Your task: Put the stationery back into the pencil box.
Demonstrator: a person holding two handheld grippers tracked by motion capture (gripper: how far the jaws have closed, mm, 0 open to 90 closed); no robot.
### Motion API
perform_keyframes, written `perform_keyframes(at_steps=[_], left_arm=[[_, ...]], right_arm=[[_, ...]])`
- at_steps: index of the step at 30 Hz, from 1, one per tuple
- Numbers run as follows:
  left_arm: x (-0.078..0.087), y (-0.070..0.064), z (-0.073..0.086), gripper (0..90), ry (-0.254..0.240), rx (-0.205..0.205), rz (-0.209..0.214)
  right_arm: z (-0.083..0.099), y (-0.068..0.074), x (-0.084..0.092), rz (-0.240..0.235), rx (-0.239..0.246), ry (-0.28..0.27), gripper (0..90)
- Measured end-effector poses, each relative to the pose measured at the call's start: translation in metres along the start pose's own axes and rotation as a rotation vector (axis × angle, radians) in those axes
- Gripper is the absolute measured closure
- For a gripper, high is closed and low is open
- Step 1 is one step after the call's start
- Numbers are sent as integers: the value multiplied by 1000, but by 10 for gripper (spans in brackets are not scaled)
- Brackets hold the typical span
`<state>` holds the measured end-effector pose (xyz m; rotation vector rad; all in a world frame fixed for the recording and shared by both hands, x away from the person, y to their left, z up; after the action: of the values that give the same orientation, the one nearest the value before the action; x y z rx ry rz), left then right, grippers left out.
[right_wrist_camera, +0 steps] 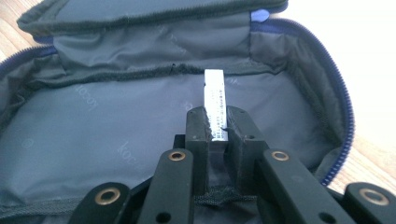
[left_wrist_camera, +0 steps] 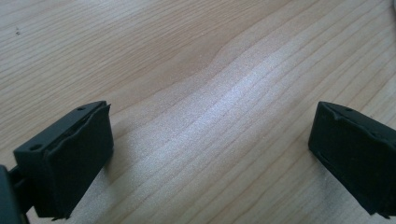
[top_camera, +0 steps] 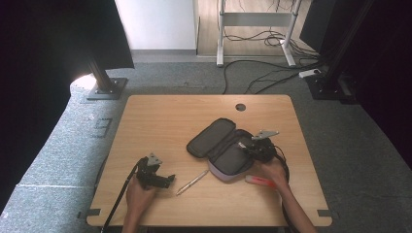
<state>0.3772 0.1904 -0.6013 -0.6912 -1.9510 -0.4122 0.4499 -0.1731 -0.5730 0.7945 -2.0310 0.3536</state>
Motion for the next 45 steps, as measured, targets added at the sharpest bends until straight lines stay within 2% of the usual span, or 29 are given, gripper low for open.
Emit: perform_keyframes(at_steps=[8, 11, 17, 19, 23, 25, 31, 35, 45], left_arm=[[0, 0, 0, 0, 0, 0, 0], [0, 0, 0, 0, 0, 0, 0], [0, 0, 0, 0, 0, 0, 0], [0, 0, 0, 0, 0, 0, 0], [0, 0, 0, 0, 0, 0, 0], [0, 0, 0, 0, 0, 0, 0], [0, 0, 0, 0, 0, 0, 0], [0, 0, 0, 0, 0, 0, 0], [0, 0, 0, 0, 0, 0, 0]], right_arm=[[1, 1, -4, -15, 6, 22, 775], [-1, 2, -2, -17, 10, 9, 716], [-4, 2, 4, -12, 18, 2, 666], [-4, 3, 8, -18, 21, -6, 602], [-4, 4, 12, -16, 22, -11, 537], [-3, 5, 17, -21, 19, -18, 454], [-1, 4, 28, -16, 31, -33, 337], [3, 5, 35, -10, 43, -35, 296], [16, 13, 50, -26, 66, -42, 263]])
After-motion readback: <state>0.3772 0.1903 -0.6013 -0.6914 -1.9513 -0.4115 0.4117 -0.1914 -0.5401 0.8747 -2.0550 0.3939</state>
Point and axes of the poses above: each handheld gripper's, and its own axes: x roughly backward along the jaws, z roughly out of its underside, y roughly to its left, the point moved 7 cm from there along -x, roughly forward along the jaws, and after that the axes turned 14 degrees about y, right-handed, at the moved point
